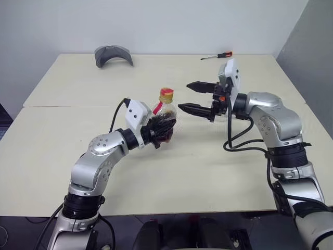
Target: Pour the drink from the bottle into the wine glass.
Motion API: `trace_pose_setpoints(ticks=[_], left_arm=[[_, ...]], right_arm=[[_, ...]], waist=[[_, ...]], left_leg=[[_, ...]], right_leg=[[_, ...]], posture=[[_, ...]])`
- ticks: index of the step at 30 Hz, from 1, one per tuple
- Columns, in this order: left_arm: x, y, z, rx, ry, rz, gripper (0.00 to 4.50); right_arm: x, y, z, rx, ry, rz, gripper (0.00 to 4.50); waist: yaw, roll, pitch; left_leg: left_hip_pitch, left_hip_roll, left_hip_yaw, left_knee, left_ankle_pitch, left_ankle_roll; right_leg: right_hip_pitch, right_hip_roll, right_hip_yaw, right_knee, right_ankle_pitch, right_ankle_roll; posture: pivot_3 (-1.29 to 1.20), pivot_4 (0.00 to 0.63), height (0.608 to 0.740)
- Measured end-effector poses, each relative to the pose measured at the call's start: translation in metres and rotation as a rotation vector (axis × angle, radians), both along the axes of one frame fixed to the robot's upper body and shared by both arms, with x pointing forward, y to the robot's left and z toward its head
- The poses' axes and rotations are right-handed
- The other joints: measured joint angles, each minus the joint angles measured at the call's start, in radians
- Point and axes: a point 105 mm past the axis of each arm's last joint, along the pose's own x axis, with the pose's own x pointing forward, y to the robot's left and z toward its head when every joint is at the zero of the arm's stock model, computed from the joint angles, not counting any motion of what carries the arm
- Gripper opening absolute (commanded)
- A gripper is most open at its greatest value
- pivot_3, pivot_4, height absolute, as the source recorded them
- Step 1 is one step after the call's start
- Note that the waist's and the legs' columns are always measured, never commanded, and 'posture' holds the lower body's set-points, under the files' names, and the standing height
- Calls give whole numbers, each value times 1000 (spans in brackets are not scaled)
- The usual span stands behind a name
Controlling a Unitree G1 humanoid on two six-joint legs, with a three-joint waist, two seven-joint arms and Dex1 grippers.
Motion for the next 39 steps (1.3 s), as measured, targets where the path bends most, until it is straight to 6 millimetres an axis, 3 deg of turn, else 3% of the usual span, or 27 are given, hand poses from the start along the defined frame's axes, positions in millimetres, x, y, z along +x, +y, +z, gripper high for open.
trace_pose_setpoints(ticks=[22,39], left_arm=[[0,0,2,-7,-9,-7,970],[0,-3,4,-15,-14,-20,970]], right_arm=[[-15,35,31,137,101,100,4500],[-7,30,29,125,74,54,4500]], waist=[[-1,0,0],[-1,0,0]], left_leg=[[0,0,0,0,0,0],[0,0,0,0,0,0]], right_leg=[[0,0,0,0,0,0],[0,0,0,0,0,0]], posture=[[0,150,740],[0,150,740]])
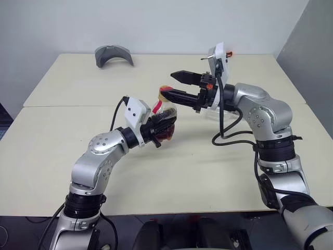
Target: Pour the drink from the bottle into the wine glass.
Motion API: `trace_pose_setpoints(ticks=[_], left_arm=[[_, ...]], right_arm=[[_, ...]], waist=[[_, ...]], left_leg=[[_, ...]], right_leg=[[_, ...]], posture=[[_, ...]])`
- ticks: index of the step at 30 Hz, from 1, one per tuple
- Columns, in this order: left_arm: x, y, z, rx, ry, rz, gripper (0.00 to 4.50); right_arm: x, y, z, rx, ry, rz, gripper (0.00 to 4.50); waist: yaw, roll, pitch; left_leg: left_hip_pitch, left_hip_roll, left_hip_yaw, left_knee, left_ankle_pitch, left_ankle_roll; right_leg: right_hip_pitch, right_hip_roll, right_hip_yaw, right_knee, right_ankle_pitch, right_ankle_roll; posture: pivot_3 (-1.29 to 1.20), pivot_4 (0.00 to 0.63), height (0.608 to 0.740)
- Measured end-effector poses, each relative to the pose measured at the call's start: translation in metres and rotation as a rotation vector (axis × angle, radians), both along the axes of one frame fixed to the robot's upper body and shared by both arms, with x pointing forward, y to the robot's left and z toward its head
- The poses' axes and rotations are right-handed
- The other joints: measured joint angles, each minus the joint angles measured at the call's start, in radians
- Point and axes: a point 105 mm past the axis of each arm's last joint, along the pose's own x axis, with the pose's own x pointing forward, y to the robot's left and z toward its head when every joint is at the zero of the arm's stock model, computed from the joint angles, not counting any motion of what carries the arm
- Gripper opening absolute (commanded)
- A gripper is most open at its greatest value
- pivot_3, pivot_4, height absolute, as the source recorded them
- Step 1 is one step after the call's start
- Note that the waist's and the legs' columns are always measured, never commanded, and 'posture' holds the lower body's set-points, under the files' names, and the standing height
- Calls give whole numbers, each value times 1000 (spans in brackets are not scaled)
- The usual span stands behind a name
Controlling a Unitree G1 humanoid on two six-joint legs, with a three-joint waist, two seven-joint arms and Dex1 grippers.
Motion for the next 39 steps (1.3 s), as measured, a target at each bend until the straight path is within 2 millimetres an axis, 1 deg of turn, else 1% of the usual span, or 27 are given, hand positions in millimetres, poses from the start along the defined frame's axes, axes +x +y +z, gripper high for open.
trace_pose_setpoints(ticks=[3,7,12,16,18,22,25,34,39], left_arm=[[1,0,-1,0,3,1,970],[1,1,-1,0,6,4,970],[1,1,-1,1,5,2,970],[1,1,0,2,3,-2,970],[1,0,1,2,-1,-5,970],[2,-1,5,3,-14,-10,970],[3,-1,6,2,-16,-11,970],[3,-1,6,3,-15,-11,970],[3,-1,6,3,-15,-10,970]], right_arm=[[0,-3,-2,-9,2,-2,4500],[2,-13,-8,-30,12,-18,4500],[7,-36,-17,-69,30,-76,4500],[7,-39,-20,-74,37,-83,4500],[5,-37,-19,-65,43,-68,4500],[-10,-23,-12,-7,78,29,4500],[-16,-14,-9,27,101,67,4500],[-15,2,3,83,96,71,4500],[-16,8,5,101,93,85,4500]], waist=[[0,0,0],[0,0,0],[1,0,0],[-3,0,0],[-2,0,0],[-1,0,0],[-1,0,0],[-2,0,0],[-1,0,0]], left_leg=[[0,0,0,0,0,0],[0,0,0,0,0,0],[0,0,0,0,0,0],[0,0,0,0,0,0],[0,0,0,0,0,0],[0,0,0,0,0,0],[0,0,0,0,0,0],[0,0,0,0,0,0],[0,0,0,0,0,0]], right_leg=[[0,0,0,0,0,0],[0,0,0,0,0,0],[0,0,0,0,0,0],[0,0,0,0,0,0],[0,0,0,0,0,0],[0,0,0,0,0,0],[0,0,0,0,0,0],[0,0,0,0,0,0],[0,0,0,0,0,0]], posture=[[0,150,740],[0,150,740],[0,150,740],[0,150,740],[0,150,740],[0,150,740],[0,150,740],[0,150,740],[0,150,740]])
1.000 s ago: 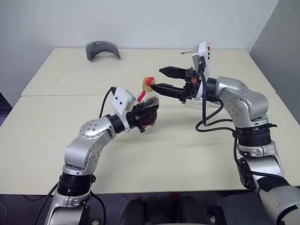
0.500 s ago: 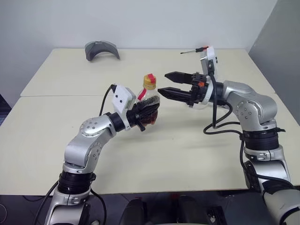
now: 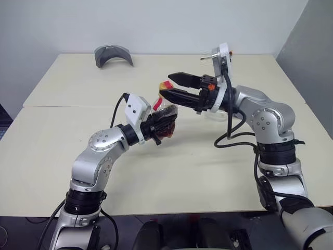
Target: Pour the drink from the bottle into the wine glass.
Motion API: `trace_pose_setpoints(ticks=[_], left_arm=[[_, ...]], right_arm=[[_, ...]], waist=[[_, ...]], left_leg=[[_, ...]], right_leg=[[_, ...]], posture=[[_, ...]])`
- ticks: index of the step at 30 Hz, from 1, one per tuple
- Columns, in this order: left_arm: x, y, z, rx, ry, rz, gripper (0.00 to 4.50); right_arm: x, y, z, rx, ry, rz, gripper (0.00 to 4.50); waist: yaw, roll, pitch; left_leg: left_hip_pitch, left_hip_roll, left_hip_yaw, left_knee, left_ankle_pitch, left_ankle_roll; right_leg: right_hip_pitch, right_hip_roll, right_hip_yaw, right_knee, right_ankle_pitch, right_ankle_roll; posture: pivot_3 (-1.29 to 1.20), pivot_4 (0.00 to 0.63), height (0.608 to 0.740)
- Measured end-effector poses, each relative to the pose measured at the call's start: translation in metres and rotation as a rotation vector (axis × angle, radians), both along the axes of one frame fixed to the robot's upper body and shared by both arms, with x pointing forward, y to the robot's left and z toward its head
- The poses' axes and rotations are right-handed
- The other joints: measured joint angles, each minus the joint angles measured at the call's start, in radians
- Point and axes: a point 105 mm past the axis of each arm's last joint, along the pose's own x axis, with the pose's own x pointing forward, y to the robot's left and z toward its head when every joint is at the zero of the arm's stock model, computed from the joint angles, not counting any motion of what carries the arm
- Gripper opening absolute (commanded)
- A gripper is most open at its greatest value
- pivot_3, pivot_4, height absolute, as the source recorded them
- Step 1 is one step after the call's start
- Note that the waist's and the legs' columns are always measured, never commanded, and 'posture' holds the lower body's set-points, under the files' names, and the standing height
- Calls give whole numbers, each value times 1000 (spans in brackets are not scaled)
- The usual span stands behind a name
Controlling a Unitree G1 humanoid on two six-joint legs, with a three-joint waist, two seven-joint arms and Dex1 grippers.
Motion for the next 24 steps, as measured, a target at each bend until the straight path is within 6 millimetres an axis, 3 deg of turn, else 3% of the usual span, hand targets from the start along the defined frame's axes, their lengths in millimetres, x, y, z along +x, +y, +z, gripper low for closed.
trace_pose_setpoints(ticks=[9,19,24], left_arm=[[0,0,0,0,0,1,970],[-2,0,0,0,-3,-2,970],[-2,0,-1,-2,-2,1,970]], right_arm=[[1,6,-5,-17,7,11,4500],[1,7,-5,-9,16,13,1281],[2,8,-5,-10,18,12,1245]], waist=[[0,0,0],[0,0,0],[0,0,0]], left_leg=[[0,0,0,0,0,0],[0,0,0,0,0,0],[0,0,0,0,0,0]], right_leg=[[0,0,0,0,0,0],[0,0,0,0,0,0],[0,0,0,0,0,0]], posture=[[0,150,740],[0,150,740],[0,150,740]])
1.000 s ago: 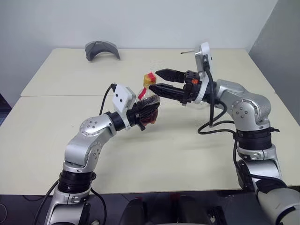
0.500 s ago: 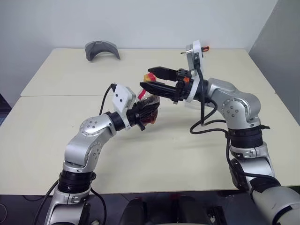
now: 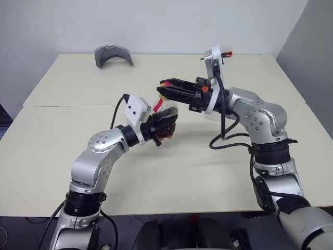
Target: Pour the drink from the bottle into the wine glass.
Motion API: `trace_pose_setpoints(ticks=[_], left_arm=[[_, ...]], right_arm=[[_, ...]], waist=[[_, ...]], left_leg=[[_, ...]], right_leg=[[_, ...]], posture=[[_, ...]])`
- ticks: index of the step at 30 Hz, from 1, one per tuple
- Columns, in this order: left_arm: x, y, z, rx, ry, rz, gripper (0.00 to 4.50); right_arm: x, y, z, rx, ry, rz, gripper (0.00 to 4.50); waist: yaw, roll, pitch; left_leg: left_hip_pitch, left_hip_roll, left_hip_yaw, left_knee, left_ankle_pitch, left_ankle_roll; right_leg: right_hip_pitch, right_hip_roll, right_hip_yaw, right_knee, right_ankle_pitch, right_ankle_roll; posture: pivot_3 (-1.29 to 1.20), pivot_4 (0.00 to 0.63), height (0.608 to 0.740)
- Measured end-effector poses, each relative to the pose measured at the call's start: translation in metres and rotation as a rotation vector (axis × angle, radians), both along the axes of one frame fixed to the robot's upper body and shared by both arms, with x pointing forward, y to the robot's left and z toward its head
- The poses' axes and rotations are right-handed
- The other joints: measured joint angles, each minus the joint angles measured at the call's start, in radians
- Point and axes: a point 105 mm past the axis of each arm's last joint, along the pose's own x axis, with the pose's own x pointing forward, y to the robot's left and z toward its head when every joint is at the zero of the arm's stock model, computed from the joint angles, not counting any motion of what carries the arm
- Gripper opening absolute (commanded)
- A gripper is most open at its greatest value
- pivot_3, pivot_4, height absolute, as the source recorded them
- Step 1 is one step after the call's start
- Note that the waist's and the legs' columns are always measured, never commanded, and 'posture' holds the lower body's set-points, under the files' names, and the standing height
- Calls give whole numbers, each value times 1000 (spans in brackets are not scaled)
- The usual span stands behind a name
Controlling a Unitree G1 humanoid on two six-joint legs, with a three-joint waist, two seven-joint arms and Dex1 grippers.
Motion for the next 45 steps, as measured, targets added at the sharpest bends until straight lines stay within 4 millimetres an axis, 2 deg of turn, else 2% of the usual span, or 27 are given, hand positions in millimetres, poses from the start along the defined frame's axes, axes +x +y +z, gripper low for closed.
trace_pose_setpoints(ticks=[6,12,19,21,23,29,32,34,36,38,40,43,45], left_arm=[[-4,-2,3,-2,-13,-18,970],[-33,-6,7,-13,-7,-149,970],[-52,-8,5,-30,41,-230,970],[-58,-9,-10,-1,115,-256,970],[-63,-12,-20,-2,162,-273,970],[-65,-13,-19,4,157,-275,970],[-62,-13,-17,-4,148,-251,970],[-58,-9,-16,-9,142,-220,970],[-56,-5,-15,-11,138,-196,970],[-58,-5,-16,-12,133,-195,970],[-58,-2,-19,-7,141,-185,970],[-54,-1,-17,-8,133,-173,970],[-51,-1,-14,-14,121,-171,970]], right_arm=[[-4,-2,3,-3,-52,35,1245],[-29,0,11,-54,-167,290,1245],[-36,3,17,-75,-242,426,1245],[-42,8,31,-62,-311,465,1245],[-43,8,40,-57,-353,471,1245],[-35,3,43,-50,-372,429,1245],[-25,-14,40,-81,-358,308,1245],[-13,-40,27,-93,-312,169,1245],[-4,-56,7,-104,-230,77,1245],[-6,-75,-18,-135,-166,-34,1245],[-7,-100,-55,-184,-51,-176,1245],[-14,-121,-100,-248,74,-343,1245],[-17,-131,-120,-263,120,-474,1245]], waist=[[0,0,0],[-2,0,0],[-1,0,0],[-3,2,1],[-1,2,1],[2,2,1],[9,2,1],[17,1,1],[20,2,1],[23,2,1],[26,1,1],[27,2,2],[25,2,2]], left_leg=[[0,0,0,0,0,0],[0,0,0,-1,0,1],[1,0,-1,0,-2,4],[1,0,0,0,-2,3],[1,0,-1,0,-2,3],[1,0,-1,0,-2,3],[1,0,-2,0,-2,3],[0,0,-1,0,-2,3],[0,0,0,0,-2,3],[0,0,0,-1,-2,3],[-1,0,0,-1,-2,3],[-1,0,0,0,-2,3],[0,0,0,0,-2,3]], right_leg=[[0,0,0,0,0,0],[0,0,0,0,0,0],[0,0,0,0,0,0],[0,0,0,0,0,0],[0,0,-1,-1,0,0],[1,0,0,0,0,0],[1,0,-1,-1,0,0],[1,-1,-1,-1,0,0],[1,-1,0,-1,0,0],[0,0,0,-1,0,0],[0,-1,0,-2,-1,-1],[0,0,0,-1,-1,-1],[1,0,0,0,-1,0]], posture=[[0,150,740],[0,150,740],[0,150,740],[0,150,740],[0,150,740],[0,150,740],[0,150,740],[0,150,740],[0,150,740],[0,150,740],[0,150,740],[0,150,740],[0,150,740]])
